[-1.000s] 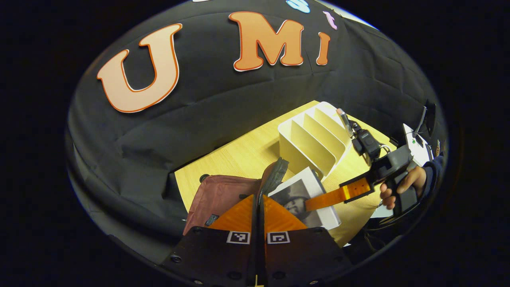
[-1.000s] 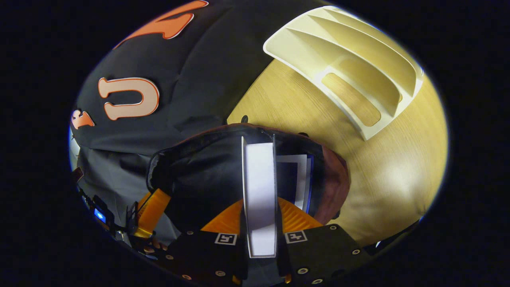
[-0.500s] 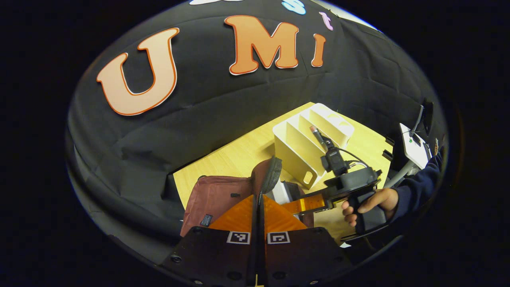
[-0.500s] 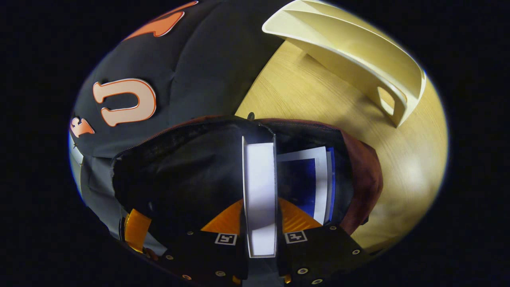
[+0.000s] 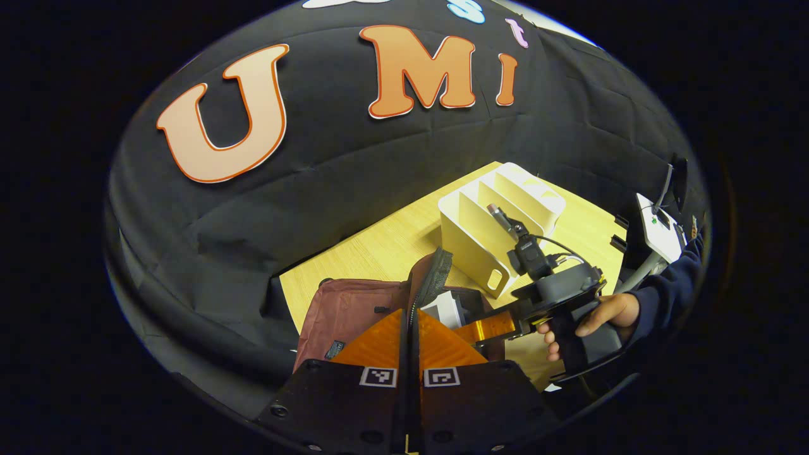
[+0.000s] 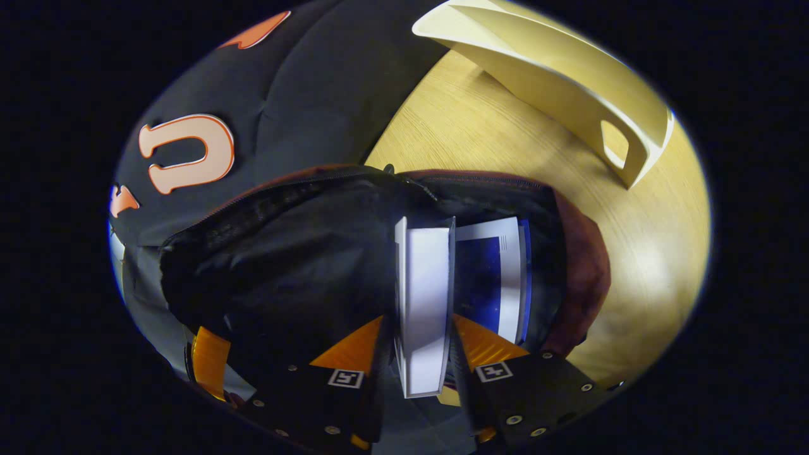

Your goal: Open the schoolbag, grab two books from the bookshelf and put them into the schoolbag.

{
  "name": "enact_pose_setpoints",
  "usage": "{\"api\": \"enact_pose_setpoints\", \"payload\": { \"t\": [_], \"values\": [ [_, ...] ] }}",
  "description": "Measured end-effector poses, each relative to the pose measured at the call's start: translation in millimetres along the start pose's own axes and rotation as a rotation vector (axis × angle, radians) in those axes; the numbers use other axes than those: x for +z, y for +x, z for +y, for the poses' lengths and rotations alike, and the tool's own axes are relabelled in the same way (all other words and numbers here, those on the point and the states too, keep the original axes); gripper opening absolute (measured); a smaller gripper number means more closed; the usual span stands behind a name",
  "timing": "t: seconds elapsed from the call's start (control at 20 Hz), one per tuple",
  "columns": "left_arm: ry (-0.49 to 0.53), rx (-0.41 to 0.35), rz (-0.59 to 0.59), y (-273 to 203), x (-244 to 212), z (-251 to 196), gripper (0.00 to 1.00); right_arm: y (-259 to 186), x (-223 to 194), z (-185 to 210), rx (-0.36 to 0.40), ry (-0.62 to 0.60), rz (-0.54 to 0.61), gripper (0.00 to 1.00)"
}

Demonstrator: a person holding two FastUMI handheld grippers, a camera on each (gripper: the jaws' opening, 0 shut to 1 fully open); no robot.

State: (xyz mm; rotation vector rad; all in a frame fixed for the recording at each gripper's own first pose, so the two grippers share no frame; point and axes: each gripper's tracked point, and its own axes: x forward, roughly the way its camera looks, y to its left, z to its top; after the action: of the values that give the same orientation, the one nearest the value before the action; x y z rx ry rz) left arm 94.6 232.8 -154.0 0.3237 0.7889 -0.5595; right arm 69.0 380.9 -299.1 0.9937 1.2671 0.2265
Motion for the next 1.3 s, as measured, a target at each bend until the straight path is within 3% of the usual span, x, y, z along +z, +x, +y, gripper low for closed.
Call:
{"api": "enact_pose_setpoints", "payload": {
  "t": [0.1, 0.15, 0.2, 0.4, 1.05, 1.3],
  "values": [
    [0.003, -0.008, 0.003, 4.3, -1.8, -5.7, 0.01, -10.5, 8.9, -5.9, -0.016, -0.02, -0.019, 0.51],
    [0.007, -0.009, 0.003, 6.1, -2.0, -7.6, 0.02, -15.1, 14.0, -6.5, -0.019, -0.023, -0.032, 0.72],
    [0.011, -0.011, 0.006, 8.5, -2.9, -10.2, 0.01, -19.6, 20.1, -8.4, -0.019, -0.027, -0.048, 0.8],
    [0.01, -0.018, 0.011, 15.2, -4.9, -20.0, 0.01, -41.1, 38.1, -14.6, -0.023, -0.038, -0.092, 0.93],
    [-0.027, -0.008, 0.042, 40.4, -17.4, -69.9, 0.01, -148.3, 102.1, -48.1, -0.121, -0.218, -0.246, 0.95],
    [-0.028, -0.002, 0.078, 58.0, -27.2, -103.8, 0.07, -202.6, 136.9, -52.4, -0.155, -0.323, -0.351, 0.94]
  ]
}}
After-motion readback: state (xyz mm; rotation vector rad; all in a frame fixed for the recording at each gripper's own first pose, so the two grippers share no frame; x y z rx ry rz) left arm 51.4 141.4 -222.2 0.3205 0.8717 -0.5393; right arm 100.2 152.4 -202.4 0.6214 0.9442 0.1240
